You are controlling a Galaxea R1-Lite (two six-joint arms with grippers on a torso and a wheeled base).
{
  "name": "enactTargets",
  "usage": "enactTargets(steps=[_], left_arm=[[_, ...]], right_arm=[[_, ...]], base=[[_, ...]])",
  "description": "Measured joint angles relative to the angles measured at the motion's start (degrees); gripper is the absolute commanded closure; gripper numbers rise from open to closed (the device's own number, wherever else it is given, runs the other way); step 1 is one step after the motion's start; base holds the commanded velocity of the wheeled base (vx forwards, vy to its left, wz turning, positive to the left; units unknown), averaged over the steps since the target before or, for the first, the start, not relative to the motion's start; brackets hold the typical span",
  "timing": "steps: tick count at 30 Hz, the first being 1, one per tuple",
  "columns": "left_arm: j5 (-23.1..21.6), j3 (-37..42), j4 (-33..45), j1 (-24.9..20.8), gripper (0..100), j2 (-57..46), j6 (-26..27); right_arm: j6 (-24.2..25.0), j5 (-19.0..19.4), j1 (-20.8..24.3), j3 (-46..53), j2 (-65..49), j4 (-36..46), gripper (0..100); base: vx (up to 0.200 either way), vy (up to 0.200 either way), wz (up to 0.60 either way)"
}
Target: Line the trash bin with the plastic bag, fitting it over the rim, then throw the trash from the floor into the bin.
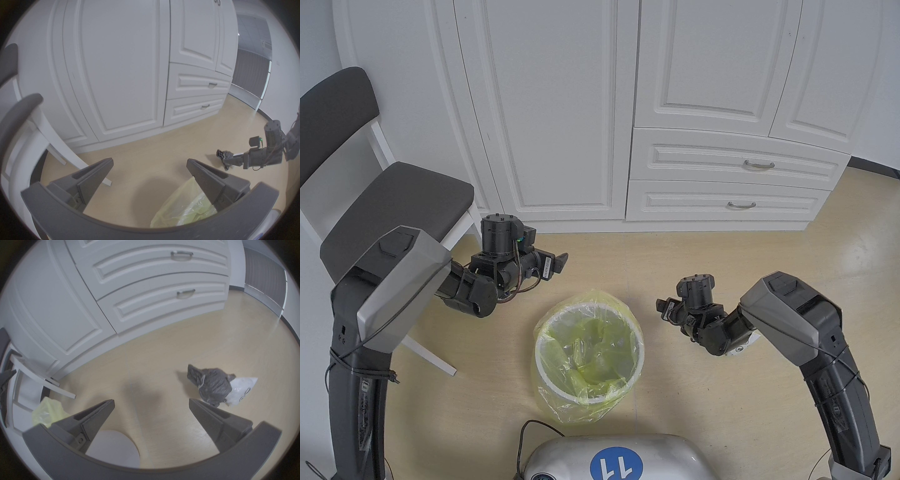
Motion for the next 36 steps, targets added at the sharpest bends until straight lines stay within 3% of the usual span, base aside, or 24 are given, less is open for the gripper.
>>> enactTargets(steps=[4, 10, 15, 19, 27, 32, 36], left_arm=[[0.2, 5.4, -3.0, -1.0, 0, -4.8, -1.4], [0.1, 19.0, -6.5, -2.0, 0, -16.5, -4.1], [-0.2, 31.0, -11.2, -3.4, 0, -26.8, -6.4], [-0.3, 39.6, -14.0, -4.4, 0, -35.7, -7.7], [-0.3, 54.2, -16.1, -5.1, 0, -53.0, -8.6], [-0.2, 61.6, -16.5, -5.3, 0, -62.4, -8.7], [-0.3, 66.5, -16.6, -5.4, 0, -68.7, -9.0]], right_arm=[[-6.6, 0.8, 0.1, 9.9, -5.4, -11.5, 0], [-21.2, 2.0, 0.2, 26.5, -14.8, -27.6, 0], [-31.1, 3.8, 0.1, 38.4, -22.3, -36.3, 0], [-37.1, 7.7, -0.8, 47.2, -29.1, -41.4, 0], [-45.1, 11.3, -4.0, 58.9, -43.8, -40.9, 0], [-47.6, 11.8, -6.3, 63.9, -52.3, -33.1, 0], [-48.5, 11.9, -10.9, 64.3, -55.7, -24.2, 0]], base=[[0.0, 0.0, 0.0], [0.0, 0.0, 0.0], [0.0, 0.0, 0.0], [0.0, 0.0, 0.0], [0.0, 0.0, 0.0], [0.0, 0.0, 0.0], [0.0, 0.0, 0.0]])
